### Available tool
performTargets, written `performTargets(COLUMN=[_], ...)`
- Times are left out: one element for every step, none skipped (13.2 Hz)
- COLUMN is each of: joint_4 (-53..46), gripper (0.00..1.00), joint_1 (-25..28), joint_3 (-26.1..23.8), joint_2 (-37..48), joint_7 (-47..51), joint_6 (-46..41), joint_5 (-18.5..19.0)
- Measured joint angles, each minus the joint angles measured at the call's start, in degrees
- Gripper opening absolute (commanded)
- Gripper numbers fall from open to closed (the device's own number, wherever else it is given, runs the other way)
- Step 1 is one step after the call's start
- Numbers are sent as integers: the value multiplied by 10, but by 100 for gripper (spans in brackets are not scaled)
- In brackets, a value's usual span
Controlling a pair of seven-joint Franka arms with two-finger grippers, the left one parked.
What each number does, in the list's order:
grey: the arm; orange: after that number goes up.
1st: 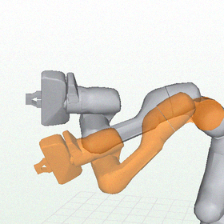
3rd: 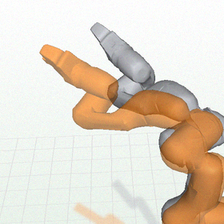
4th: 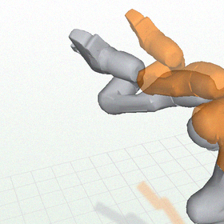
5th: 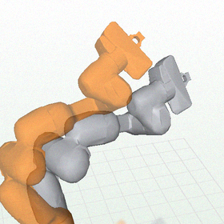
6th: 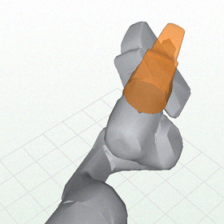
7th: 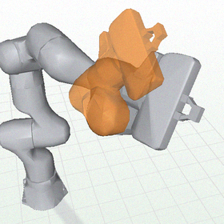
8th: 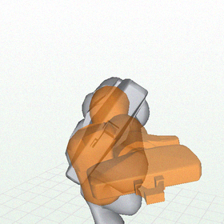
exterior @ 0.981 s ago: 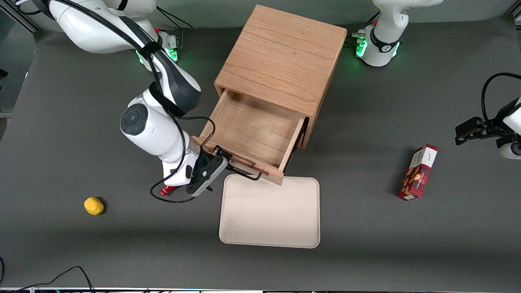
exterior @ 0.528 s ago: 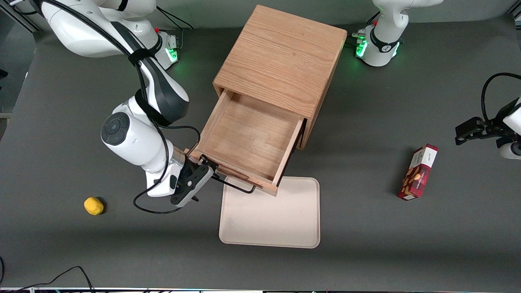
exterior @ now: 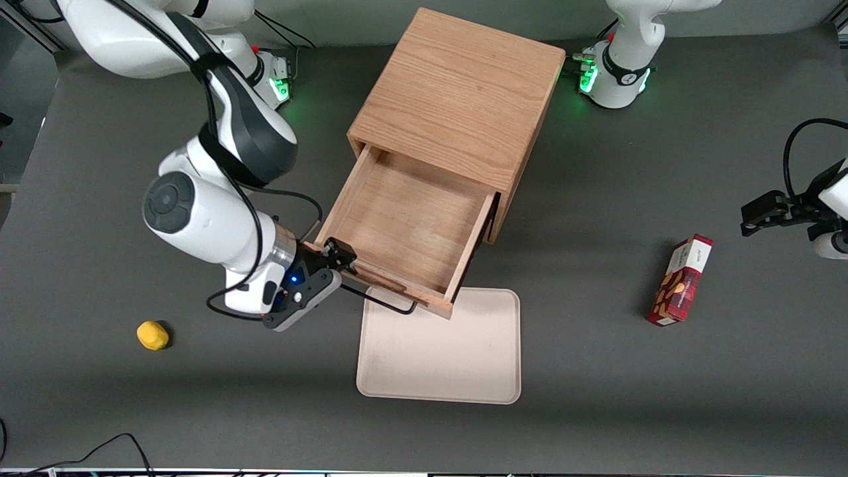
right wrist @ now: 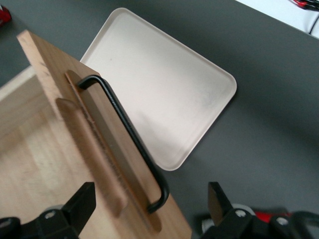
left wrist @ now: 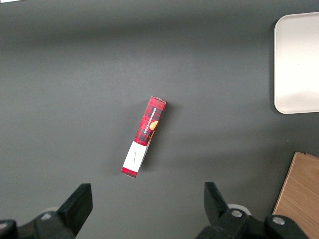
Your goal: Open upper drawer
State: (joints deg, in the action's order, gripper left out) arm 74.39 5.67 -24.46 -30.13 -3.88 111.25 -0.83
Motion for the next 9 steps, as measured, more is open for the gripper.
performTargets(joint_4=[-12, -21, -26, -27, -24, -14, 7, 37, 71], gripper=[100, 100, 100, 100, 100, 100, 100, 100, 100], joint_1=[-2, -6, -12, -18, -22, -26, -28, -29, -30], joint_3=[1, 7, 21, 46, 78, 107, 132, 157, 185], joint_2=[13, 31, 56, 87, 125, 163, 202, 241, 276], joint_7=[16, 24, 28, 28, 28, 27, 27, 27, 27], joint_6=[-30, -60, -89, -117, -140, -153, -158, -157, -152], joint_5=[0, 0, 0, 1, 2, 4, 6, 8, 9])
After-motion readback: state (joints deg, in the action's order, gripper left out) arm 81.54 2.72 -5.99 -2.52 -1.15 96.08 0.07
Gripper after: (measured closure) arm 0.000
